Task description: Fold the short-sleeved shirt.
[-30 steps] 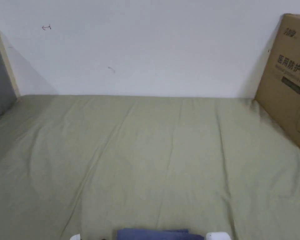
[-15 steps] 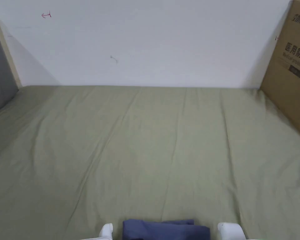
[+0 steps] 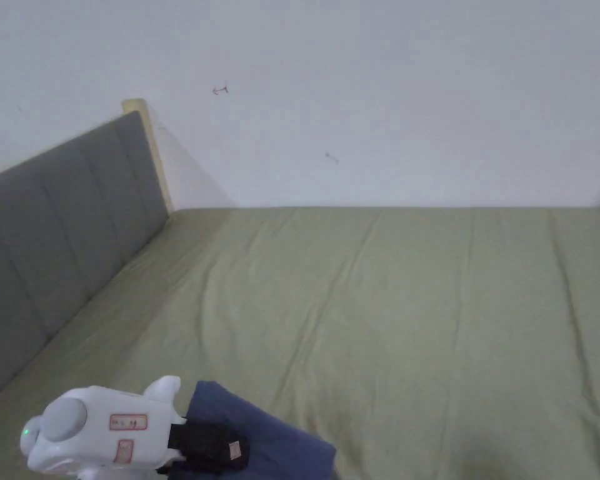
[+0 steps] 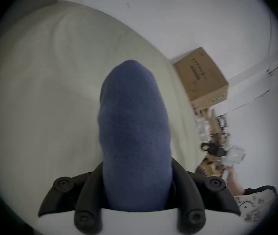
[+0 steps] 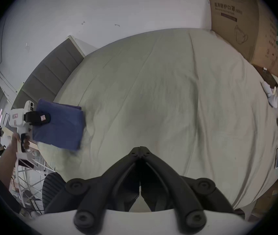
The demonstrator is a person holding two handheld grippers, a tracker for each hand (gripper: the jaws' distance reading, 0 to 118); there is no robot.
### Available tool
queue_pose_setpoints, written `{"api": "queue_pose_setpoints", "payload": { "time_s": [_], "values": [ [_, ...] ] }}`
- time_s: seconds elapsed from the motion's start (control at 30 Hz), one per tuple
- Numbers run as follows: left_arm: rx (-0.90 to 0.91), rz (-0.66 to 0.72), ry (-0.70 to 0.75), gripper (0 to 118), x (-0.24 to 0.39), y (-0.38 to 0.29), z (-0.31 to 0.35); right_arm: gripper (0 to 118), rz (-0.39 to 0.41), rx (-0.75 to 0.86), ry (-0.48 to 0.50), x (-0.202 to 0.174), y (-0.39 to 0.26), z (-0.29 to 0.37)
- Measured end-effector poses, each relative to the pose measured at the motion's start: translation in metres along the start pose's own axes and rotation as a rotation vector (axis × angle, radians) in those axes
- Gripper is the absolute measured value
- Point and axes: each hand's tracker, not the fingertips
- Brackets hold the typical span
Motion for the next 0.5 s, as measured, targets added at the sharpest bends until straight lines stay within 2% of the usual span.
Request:
{"api": "queue_pose_setpoints", "payload": {
  "time_s": [0.1, 0.27, 0.3, 0.33, 0.37, 0.4, 0.43, 0.47, 0.5],
  "values": [
    [-0.022, -0.063, 0.221, 24, -0.026, 0.013, 0.029, 0, -0.009, -0.011, 0.009, -0.003, -0.002, 0.003],
    [-0.047, -0.039, 0.501, 25, -0.068, 0.023, 0.052, 0, 0.011, -0.036, -0.013, -0.011, -0.002, -0.002],
    [-0.054, -0.038, 0.549, 29, -0.073, 0.023, 0.053, 0, 0.016, -0.039, -0.014, -0.012, -0.002, -0.002],
    [-0.059, -0.037, 0.595, 37, -0.078, 0.023, 0.054, 0, 0.018, -0.039, -0.014, -0.014, -0.001, -0.002],
    [-0.057, -0.041, 0.622, 54, -0.081, 0.02, 0.055, 0, 0.02, -0.04, -0.012, -0.015, -0.001, -0.002],
    [-0.045, -0.045, 0.65, 94, -0.083, 0.019, 0.058, 0, 0.021, -0.042, -0.007, -0.016, 0.0, -0.001],
    [-0.03, -0.054, 0.685, 116, -0.085, 0.017, 0.062, 0, 0.024, -0.044, -0.002, -0.017, 0.001, -0.001],
    [-0.008, -0.059, 0.701, 118, -0.085, 0.016, 0.068, 0, 0.027, -0.044, -0.001, -0.018, 0.002, -0.001],
    [0.048, -0.073, 0.705, 113, -0.084, 0.014, 0.078, 0, 0.033, -0.042, -0.003, -0.019, 0.003, 0.0]
  ]
}}
